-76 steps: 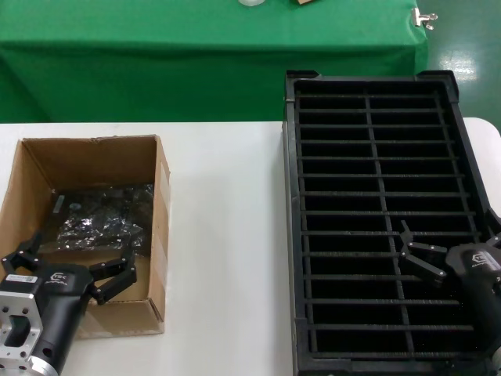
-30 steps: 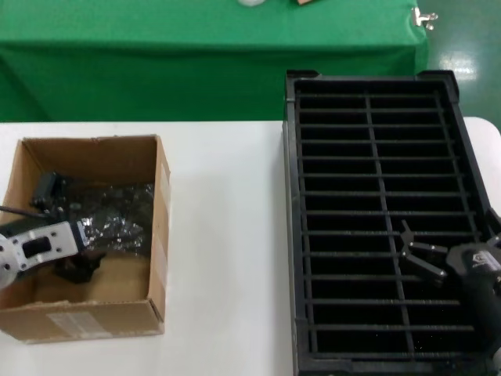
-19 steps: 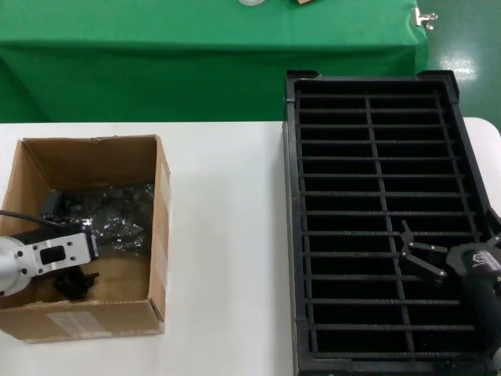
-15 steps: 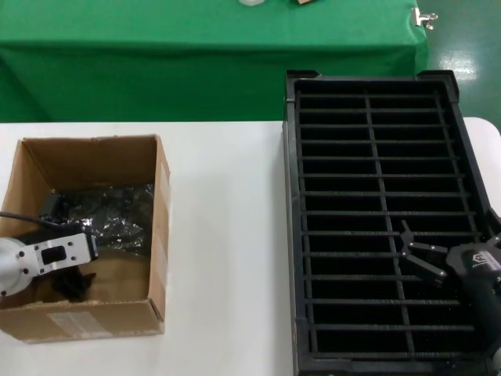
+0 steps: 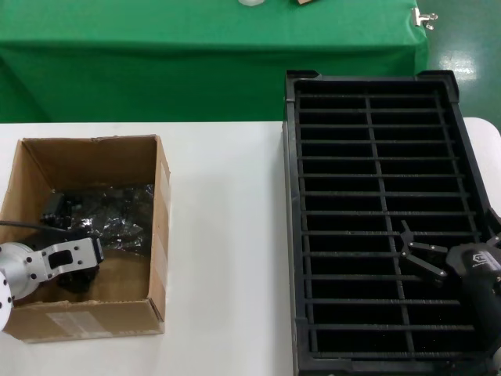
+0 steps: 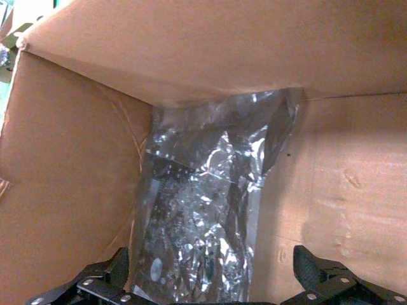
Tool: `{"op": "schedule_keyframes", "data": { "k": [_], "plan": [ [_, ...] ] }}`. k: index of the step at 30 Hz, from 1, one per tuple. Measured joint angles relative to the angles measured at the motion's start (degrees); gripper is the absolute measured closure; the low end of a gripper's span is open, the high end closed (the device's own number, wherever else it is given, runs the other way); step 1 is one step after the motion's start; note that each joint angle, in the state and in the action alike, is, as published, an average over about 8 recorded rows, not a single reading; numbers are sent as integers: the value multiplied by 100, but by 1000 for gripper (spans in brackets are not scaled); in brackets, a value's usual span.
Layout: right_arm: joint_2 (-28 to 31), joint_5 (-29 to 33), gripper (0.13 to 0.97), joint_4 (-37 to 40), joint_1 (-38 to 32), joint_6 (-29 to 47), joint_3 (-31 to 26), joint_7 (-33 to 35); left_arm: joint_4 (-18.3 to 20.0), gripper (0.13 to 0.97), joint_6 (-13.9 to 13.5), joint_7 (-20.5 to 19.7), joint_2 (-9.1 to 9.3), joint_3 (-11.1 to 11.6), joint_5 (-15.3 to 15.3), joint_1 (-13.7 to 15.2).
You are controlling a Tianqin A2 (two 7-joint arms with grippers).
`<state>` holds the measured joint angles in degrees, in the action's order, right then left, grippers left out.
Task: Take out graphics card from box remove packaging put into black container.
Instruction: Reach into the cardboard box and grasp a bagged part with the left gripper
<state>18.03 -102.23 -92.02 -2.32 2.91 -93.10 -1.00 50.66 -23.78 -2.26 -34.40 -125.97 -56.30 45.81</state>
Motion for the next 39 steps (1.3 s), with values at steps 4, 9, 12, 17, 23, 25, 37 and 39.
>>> {"op": "schedule_keyframes", "data": {
  "k": [4,9,12,17,23,25,37,39],
  "plan": [
    [0,0,129,0,0,0,0,0,19,202,115,214,78,229,74,-138],
    [0,0,129,0,0,0,0,0,29,262,266,524,187,467,58,-269],
    [0,0,129,0,0,0,0,0,76,314,304,671,246,588,25,-342],
    [0,0,129,0,0,0,0,0,142,399,284,870,332,740,22,-430],
    [0,0,129,0,0,0,0,0,93,550,278,1153,420,852,-11,-470],
    [0,0,129,0,0,0,0,0,73,550,290,1243,445,883,-36,-482],
    [0,1,129,0,0,0,0,-1,-67,767,477,1740,572,1049,-217,-505],
    [0,1,129,0,0,0,0,-1,-103,800,522,1844,589,1061,-282,-497]
  ]
}}
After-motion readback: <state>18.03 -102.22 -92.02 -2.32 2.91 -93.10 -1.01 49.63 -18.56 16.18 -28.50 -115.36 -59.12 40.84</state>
